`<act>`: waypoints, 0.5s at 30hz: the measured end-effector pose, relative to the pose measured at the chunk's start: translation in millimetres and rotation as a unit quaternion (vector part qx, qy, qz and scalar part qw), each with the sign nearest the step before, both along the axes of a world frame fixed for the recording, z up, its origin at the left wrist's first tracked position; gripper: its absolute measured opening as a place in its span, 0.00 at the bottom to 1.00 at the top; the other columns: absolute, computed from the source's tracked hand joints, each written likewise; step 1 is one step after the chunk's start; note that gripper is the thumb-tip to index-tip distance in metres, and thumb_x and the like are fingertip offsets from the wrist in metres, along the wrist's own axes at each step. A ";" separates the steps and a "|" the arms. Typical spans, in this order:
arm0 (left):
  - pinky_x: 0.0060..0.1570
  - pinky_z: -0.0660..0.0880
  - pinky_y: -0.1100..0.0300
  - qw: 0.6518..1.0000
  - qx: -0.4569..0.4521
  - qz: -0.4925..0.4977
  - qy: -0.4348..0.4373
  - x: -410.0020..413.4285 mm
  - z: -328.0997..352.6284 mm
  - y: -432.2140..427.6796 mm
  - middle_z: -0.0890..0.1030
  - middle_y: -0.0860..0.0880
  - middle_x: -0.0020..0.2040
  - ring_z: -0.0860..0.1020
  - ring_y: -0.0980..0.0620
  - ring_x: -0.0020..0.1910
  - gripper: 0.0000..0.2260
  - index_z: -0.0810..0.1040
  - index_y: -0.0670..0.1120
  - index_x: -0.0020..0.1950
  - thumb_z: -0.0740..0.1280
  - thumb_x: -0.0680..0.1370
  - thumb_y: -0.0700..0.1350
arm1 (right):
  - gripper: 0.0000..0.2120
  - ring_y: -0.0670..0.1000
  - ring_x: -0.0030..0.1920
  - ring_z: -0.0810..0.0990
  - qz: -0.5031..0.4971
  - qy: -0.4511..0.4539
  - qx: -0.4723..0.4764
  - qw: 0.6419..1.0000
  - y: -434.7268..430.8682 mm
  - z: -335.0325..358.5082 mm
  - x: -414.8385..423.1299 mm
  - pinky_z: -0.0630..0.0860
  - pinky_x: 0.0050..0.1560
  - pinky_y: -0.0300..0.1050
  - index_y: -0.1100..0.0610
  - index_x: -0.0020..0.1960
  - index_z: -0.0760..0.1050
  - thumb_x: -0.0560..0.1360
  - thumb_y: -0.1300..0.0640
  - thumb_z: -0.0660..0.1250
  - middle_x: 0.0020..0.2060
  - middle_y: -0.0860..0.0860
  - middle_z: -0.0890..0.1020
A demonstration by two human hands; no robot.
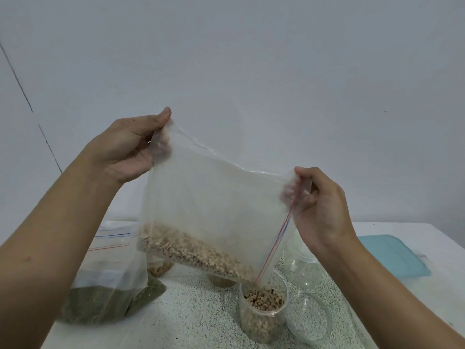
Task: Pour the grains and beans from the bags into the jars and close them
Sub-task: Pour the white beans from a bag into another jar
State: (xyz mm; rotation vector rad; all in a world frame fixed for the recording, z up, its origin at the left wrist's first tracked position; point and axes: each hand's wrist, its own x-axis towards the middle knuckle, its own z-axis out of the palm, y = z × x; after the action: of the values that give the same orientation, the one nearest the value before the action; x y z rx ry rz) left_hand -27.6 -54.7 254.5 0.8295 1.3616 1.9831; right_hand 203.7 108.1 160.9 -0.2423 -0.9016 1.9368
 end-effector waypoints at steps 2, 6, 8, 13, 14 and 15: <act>0.41 0.78 0.65 1.000 0.000 0.002 0.003 0.1 0.1 0.3 0.78 0.52 0.38 0.75 0.56 0.38 0.08 0.85 0.47 0.36 0.79 0.61 0.49 | 0.18 0.51 0.31 0.71 0.000 0.002 0.001 1.000 0.1 0.1 -0.1 0.71 0.37 0.44 0.56 0.29 0.74 0.76 0.67 0.66 0.33 0.52 0.71; 0.42 0.77 0.64 1.000 -0.002 0.007 0.005 0.6 0.3 1.4 0.77 0.52 0.37 0.75 0.56 0.38 0.06 0.85 0.47 0.35 0.78 0.65 0.48 | 0.17 0.51 0.31 0.70 0.005 0.006 0.001 1.000 -0.1 1.4 -0.5 0.70 0.38 0.44 0.56 0.29 0.74 0.76 0.67 0.66 0.33 0.52 0.70; 0.42 0.77 0.64 1.000 0.000 0.011 0.003 0.6 0.2 1.8 0.77 0.52 0.37 0.74 0.56 0.38 0.05 0.85 0.47 0.35 0.77 0.66 0.48 | 0.18 0.51 0.31 0.70 0.006 0.005 0.000 1.000 0.0 1.6 -0.2 0.70 0.38 0.44 0.56 0.29 0.74 0.76 0.67 0.66 0.33 0.52 0.70; 0.42 0.77 0.65 1.000 0.002 0.008 0.007 0.4 0.5 2.3 0.77 0.51 0.37 0.74 0.55 0.38 0.05 0.85 0.47 0.35 0.77 0.67 0.48 | 0.18 0.51 0.32 0.70 0.009 0.005 -0.001 1.000 0.5 2.0 0.5 0.69 0.38 0.44 0.56 0.28 0.74 0.76 0.67 0.66 0.33 0.52 0.70; 0.42 0.77 0.65 1.000 0.001 0.007 0.007 0.7 0.6 2.3 0.77 0.52 0.37 0.74 0.55 0.37 0.05 0.85 0.47 0.35 0.76 0.69 0.47 | 0.19 0.50 0.32 0.70 0.008 0.005 -0.001 1.000 0.6 1.8 0.8 0.69 0.38 0.44 0.55 0.28 0.74 0.76 0.67 0.66 0.33 0.52 0.70; 0.42 0.77 0.65 1.000 0.000 0.007 0.008 0.3 0.7 2.8 0.77 0.52 0.37 0.74 0.56 0.37 0.06 0.85 0.47 0.35 0.75 0.70 0.47 | 0.18 0.50 0.31 0.70 0.007 0.004 -0.002 1.000 0.9 1.7 1.3 0.70 0.37 0.43 0.56 0.28 0.74 0.76 0.67 0.66 0.33 0.52 0.70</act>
State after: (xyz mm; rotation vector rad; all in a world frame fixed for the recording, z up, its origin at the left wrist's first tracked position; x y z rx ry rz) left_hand -27.3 -51.9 255.1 0.8398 1.3804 1.9919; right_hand 205.0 109.0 162.6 -0.2299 -0.8961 1.9509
